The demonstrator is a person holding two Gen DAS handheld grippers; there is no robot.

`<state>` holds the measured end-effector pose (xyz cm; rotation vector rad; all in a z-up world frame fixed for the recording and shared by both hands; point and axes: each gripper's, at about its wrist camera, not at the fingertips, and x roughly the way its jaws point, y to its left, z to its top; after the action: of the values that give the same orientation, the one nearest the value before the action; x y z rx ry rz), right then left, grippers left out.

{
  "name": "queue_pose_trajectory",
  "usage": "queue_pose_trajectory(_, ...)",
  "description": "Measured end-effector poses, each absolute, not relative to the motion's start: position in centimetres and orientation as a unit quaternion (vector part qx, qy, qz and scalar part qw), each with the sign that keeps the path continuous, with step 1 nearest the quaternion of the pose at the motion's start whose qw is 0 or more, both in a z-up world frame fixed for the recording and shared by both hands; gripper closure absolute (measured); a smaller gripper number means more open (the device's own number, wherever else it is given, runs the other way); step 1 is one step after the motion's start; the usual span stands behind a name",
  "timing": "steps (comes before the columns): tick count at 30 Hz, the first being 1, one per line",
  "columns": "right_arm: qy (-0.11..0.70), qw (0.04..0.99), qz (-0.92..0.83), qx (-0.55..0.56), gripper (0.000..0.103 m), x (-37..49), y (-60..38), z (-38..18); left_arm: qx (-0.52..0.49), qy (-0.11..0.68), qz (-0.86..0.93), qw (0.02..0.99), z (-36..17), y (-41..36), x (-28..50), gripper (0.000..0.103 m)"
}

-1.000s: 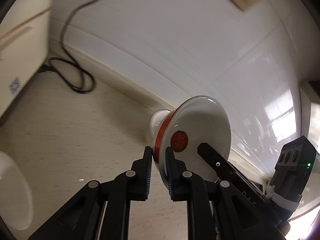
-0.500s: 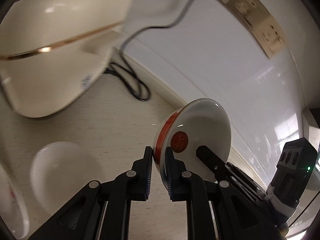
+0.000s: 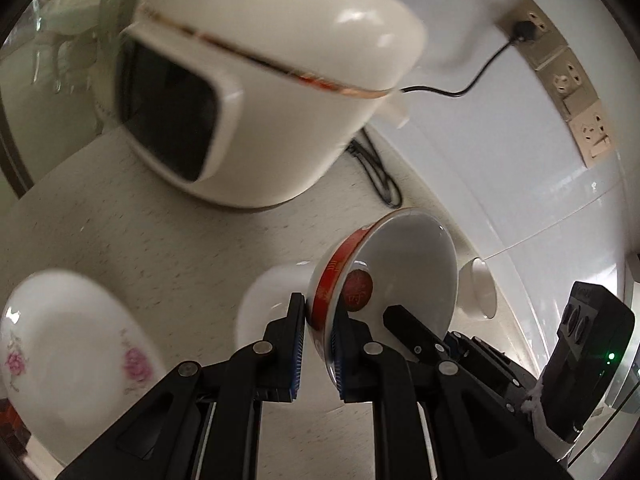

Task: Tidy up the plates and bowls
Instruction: 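Lift the red-rimmed bowl with both tools and carry it to the plate stack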

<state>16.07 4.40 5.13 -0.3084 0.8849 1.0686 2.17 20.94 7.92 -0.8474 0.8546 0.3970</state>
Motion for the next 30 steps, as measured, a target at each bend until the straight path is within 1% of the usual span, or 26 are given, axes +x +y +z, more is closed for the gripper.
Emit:
queue_pose_trajectory(6, 0.419, 0.741, 0.494, -0.179, 0.085, 15.1, 5.4, 3.5, -0.410, 0.415, 0.186, 0.790, 6.7, 21.5, 1.1, 0.090)
queue_pose_trajectory(16, 0.421, 0.728, 0.498, -0.213, 0.084, 14.3, 5.3, 3.3, -0.424, 0.427, 0.178, 0.779, 5.7, 21.6, 0.9, 0.090)
queue_pose_trajectory(18, 0.422, 0.725, 0.500, -0.214, 0.080, 14.2, 5.4, 3.3, -0.427, 0.425, 0.174, 0.779, 6.0, 21.6, 0.7, 0.090)
queue_pose_trajectory(26, 0.426, 0.717, 0.510, -0.211, 0.079, 14.5, 5.3, 3.4, -0.431, 0.433, 0.161, 0.775, 5.6, 21.6, 0.7, 0.090)
queue_pose_trajectory(30, 0.417, 0.724, 0.511, -0.205, 0.073, 14.4, 4.8, 4.1, -0.422, 0.441, 0.160, 0.776, 5.2, 21.2, 1.4, 0.090)
